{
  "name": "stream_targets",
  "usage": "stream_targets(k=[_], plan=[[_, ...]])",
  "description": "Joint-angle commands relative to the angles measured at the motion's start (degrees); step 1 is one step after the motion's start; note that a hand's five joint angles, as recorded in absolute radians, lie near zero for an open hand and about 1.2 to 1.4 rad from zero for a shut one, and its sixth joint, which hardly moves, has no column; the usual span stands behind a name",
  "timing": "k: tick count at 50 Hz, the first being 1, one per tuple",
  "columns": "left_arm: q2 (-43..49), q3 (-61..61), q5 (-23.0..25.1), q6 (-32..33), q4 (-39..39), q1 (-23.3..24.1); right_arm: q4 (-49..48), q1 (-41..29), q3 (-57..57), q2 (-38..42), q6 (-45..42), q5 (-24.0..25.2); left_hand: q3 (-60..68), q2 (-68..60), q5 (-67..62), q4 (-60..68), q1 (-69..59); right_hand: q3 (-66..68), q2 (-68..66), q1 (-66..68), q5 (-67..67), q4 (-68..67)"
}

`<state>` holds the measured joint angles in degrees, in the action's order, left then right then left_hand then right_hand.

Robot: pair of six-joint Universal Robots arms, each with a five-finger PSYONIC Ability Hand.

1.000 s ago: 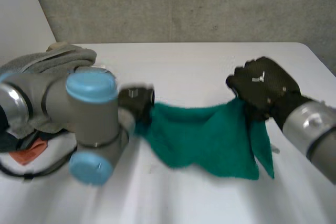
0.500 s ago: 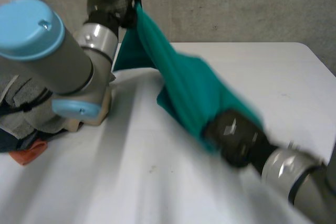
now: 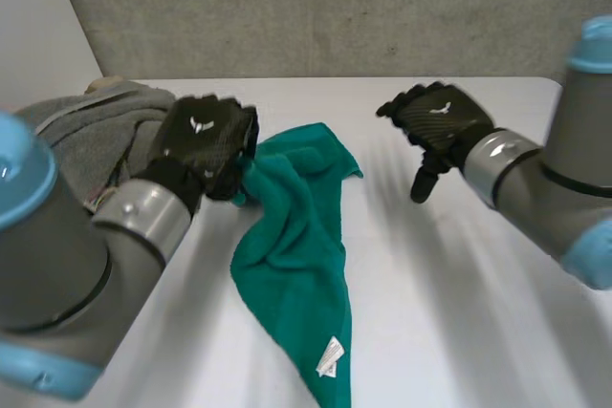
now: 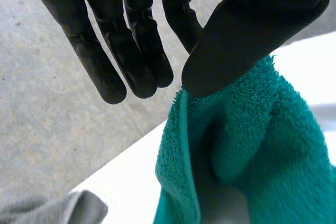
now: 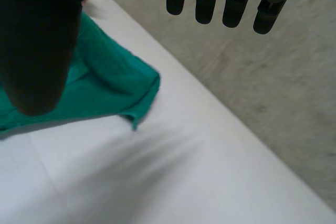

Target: Fold the laundry.

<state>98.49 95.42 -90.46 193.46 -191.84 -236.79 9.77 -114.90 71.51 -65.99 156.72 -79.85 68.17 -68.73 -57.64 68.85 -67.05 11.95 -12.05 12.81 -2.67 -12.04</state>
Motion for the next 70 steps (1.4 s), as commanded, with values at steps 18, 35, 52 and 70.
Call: stream_targets(k=[18, 35, 52, 70], plan=[[-4.53, 13.91, -0.68, 4.3, -4.77, -3.75, 0.78, -10.0, -10.07, 22.66, 21.87, 1.89, -49.2, 49.77, 48.68, -49.89, 48.09, 24.54, -24.43, 23.68, -23.81, -24.45], [-4.27, 16.11, 1.86, 1.83, -5.03, -17.39, -0.71, -12.63, -10.6, 17.86, 20.91, 0.22, -55.09, 55.66, 54.56, -55.78, 53.98, 68.05, -67.95, 67.19, -67.33, -67.96], [11.27, 8.83, 16.81, -3.34, -10.12, -20.82, 0.78, -12.81, -6.64, -12.04, 11.06, 0.13, -54.76, 55.32, 54.23, -55.44, 53.64, 68.05, -67.95, 67.19, -67.33, -67.96], [26.65, -6.37, 14.97, -19.53, -8.38, -6.94, 2.45, -12.99, -5.06, -20.84, 11.15, -1.28, -52.92, 53.48, 52.39, -53.6, 51.8, 68.05, -67.95, 67.19, -67.33, -67.96]])
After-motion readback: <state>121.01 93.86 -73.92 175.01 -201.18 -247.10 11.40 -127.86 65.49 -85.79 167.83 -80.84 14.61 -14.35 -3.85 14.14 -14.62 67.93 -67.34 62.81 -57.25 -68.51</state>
